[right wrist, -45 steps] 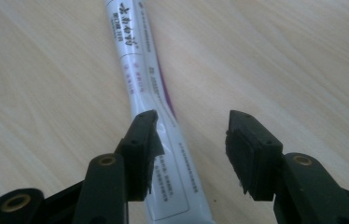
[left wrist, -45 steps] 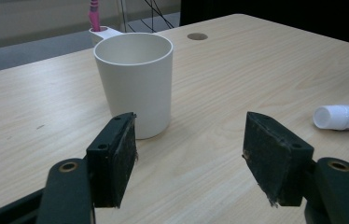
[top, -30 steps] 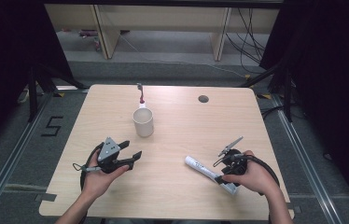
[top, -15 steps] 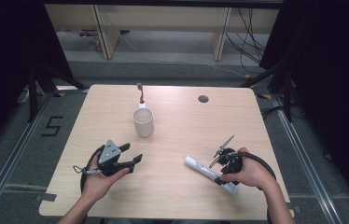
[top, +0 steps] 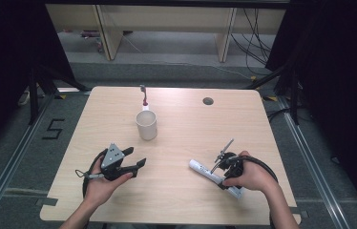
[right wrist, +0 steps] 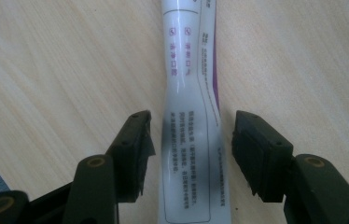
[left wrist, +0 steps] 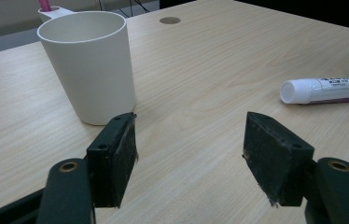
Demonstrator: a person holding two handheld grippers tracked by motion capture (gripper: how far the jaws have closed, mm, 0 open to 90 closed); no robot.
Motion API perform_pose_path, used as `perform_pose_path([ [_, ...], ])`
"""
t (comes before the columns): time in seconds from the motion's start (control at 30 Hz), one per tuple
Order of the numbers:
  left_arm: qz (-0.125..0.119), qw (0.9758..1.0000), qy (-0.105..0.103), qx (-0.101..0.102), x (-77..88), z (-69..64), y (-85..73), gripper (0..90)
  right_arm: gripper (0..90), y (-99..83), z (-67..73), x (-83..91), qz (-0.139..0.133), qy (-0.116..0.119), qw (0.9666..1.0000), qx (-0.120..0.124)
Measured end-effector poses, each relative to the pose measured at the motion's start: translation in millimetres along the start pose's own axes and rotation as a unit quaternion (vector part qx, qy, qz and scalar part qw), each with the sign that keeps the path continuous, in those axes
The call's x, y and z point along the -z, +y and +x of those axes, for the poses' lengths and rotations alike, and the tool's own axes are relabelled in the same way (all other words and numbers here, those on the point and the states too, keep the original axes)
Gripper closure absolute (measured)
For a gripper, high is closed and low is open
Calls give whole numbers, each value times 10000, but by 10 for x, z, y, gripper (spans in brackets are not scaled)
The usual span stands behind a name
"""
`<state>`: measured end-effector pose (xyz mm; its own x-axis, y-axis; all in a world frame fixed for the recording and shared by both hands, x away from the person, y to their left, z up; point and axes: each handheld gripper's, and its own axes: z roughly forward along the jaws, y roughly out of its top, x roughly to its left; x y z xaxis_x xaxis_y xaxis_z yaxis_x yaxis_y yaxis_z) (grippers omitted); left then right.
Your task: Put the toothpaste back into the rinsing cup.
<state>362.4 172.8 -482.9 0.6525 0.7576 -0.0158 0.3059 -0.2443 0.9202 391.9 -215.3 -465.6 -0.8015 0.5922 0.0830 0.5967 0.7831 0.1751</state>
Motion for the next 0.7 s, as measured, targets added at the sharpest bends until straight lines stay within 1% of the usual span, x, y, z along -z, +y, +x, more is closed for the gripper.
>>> perform_pose_path([
  [0.03,14,10000,6,-5,3,-1,0,343,476,2,2,-3,24,-25,10000,4],
  [0.07,-10,10000,-4,0,0,-2,-2,342,480,-2,-17,-17,8,-32,10000,74],
  [0.1,7,10000,7,-2,5,0,-4,343,486,-4,-29,-24,88,-108,9998,124],
  [0.13,3,10000,-1,-3,5,3,-6,343,489,-2,-32,-29,108,-109,9997,174],
  [0.17,7,10000,7,-3,6,4,-6,343,491,4,-13,-22,179,-133,9997,86],
  [0.23,10,10000,8,-5,6,5,-7,343,494,6,-10,-20,194,-139,9997,101],
  [0.27,9,10000,7,5,6,5,-8,343,498,11,12,-13,206,-114,9997,-9],
  [0.3,11,10000,8,0,6,4,-8,343,500,17,-4,-14,191,-47,9997,145],
  [0.33,17,10000,9,-3,5,0,-7,343,507,21,-24,-21,288,-97,9994,183],
  [0.43,13,10000,-8,-6,1,-2,-7,343,512,40,-2,-19,336,-93,9993,124],
  [0.47,10,10000,-6,0,-1,-4,-6,343,513,42,-7,-25,384,-149,9991,141],
  [0.5,13,10000,-11,-7,-3,-2,-4,343,514,57,-16,-19,529,-156,9983,214],
  [0.53,18,10000,-7,-10,-4,-3,-3,343,515,65,-14,-25,510,-149,9984,212],
  [0.57,19,10000,-8,-12,-5,-4,-3,343,516,87,-17,-34,604,-166,9976,296],
  [0.6,16,10000,-14,-14,-5,-6,-2,343,516,87,-17,-34,604,-166,9976,296],
  [0.63,26,10000,-21,-31,-3,-8,-2,343,516,102,-6,-46,664,-172,9974,227],
  [0.67,27,10000,-21,-29,-4,-8,-3,343,517,113,-33,-51,685,-147,9967,409],
  [0.7,26,10000,-21,-25,-3,-8,-4,343,518,128,-1,-46,761,-196,9966,263],
])
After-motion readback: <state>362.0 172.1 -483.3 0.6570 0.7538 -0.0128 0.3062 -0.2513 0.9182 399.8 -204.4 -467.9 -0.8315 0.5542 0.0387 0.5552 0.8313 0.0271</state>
